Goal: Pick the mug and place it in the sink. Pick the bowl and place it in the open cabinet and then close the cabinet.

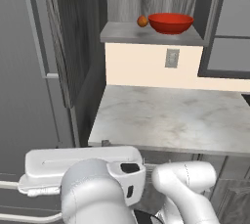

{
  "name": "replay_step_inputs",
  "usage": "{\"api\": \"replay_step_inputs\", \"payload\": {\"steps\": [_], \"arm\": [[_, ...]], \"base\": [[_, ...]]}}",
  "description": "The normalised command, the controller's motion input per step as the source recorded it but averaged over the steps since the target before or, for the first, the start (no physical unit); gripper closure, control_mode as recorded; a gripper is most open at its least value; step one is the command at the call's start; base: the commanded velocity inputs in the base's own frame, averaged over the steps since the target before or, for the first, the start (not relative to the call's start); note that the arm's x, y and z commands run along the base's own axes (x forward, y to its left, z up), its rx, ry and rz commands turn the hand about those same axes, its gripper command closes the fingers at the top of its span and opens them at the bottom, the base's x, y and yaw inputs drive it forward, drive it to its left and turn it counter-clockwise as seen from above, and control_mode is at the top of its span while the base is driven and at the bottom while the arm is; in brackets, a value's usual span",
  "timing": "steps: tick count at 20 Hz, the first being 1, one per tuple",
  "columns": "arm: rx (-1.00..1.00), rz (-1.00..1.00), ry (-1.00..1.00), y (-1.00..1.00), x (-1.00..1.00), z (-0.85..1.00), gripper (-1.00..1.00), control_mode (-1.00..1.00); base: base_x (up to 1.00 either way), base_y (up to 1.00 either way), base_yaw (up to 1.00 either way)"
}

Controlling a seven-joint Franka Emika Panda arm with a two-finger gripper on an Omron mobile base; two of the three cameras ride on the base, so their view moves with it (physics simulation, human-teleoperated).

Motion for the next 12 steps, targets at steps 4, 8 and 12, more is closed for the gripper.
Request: {"api": "replay_step_inputs", "payload": {"steps": [4,8,12], "arm": [[0.0,0.0,0.0,0.58,0.51,-0.19,-1.0,-1.0],[0.0,0.0,0.0,0.55,0.51,-0.17,-1.0,-1.0],[0.0,0.0,-0.02,0.41,0.48,-0.09,-1.0,-1.0]], "base": [[0.0,0.0,0.0],[0.0,0.0,0.0],[0.0,0.0,0.0]]}}
